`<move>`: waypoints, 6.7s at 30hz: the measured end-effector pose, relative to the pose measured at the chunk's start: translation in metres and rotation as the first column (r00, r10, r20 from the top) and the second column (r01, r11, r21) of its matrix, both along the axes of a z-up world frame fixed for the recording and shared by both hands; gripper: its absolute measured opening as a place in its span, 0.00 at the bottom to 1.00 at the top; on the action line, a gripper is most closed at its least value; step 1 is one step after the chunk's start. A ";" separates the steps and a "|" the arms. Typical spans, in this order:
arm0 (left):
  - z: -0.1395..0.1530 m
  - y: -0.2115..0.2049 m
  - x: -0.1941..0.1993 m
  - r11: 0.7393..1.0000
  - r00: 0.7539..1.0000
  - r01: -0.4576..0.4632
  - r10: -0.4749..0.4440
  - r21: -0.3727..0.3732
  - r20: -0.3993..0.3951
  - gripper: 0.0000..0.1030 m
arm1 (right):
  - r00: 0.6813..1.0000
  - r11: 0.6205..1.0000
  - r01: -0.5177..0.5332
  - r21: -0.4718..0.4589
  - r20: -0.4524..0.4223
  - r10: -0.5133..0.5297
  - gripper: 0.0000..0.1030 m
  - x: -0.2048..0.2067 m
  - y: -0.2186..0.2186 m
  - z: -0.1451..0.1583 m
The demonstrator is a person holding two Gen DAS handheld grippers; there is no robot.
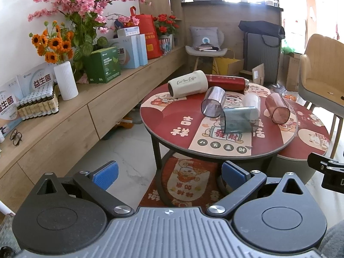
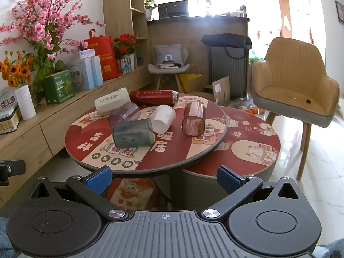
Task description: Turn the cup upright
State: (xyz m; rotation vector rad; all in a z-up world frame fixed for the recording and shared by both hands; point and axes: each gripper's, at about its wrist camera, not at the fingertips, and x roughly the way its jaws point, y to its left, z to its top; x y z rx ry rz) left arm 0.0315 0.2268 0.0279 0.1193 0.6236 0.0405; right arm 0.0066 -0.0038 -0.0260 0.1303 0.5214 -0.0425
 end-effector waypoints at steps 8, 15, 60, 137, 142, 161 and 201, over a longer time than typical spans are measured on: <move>-0.004 0.000 0.004 1.000 1.000 0.002 -0.002 0.008 -0.018 1.00 | 1.000 1.000 -0.003 0.005 -0.021 0.003 1.00 0.006 0.000 0.000; -0.008 -0.001 0.017 1.000 0.999 0.011 -0.011 0.003 -0.039 1.00 | 1.000 1.000 0.001 0.012 -0.031 -0.001 1.00 0.015 -0.004 -0.002; -0.047 -0.085 0.244 0.837 0.835 0.547 -0.547 -0.016 -0.058 0.89 | 0.995 0.989 0.078 0.122 -0.067 -0.071 1.00 0.151 -0.083 -0.047; -0.085 -0.061 0.220 0.791 0.780 0.609 -0.583 0.059 -0.228 0.71 | 0.990 0.985 0.088 0.146 -0.125 -0.070 1.00 0.161 -0.086 -0.062; -0.078 -0.053 0.222 0.811 0.793 0.585 -0.576 -0.014 -0.196 0.75 | 0.987 0.985 0.088 0.152 -0.150 -0.065 1.00 0.163 -0.082 -0.066; -0.064 0.046 0.221 0.909 0.978 0.208 -0.196 -0.361 0.070 0.89 | 0.942 0.897 0.018 0.442 -0.309 0.134 1.00 0.212 0.002 -0.045; -0.081 0.086 0.228 0.942 0.986 0.119 -0.148 -0.313 -0.071 1.00 | 0.990 0.995 -0.094 0.034 -0.100 0.097 0.62 0.238 0.063 -0.035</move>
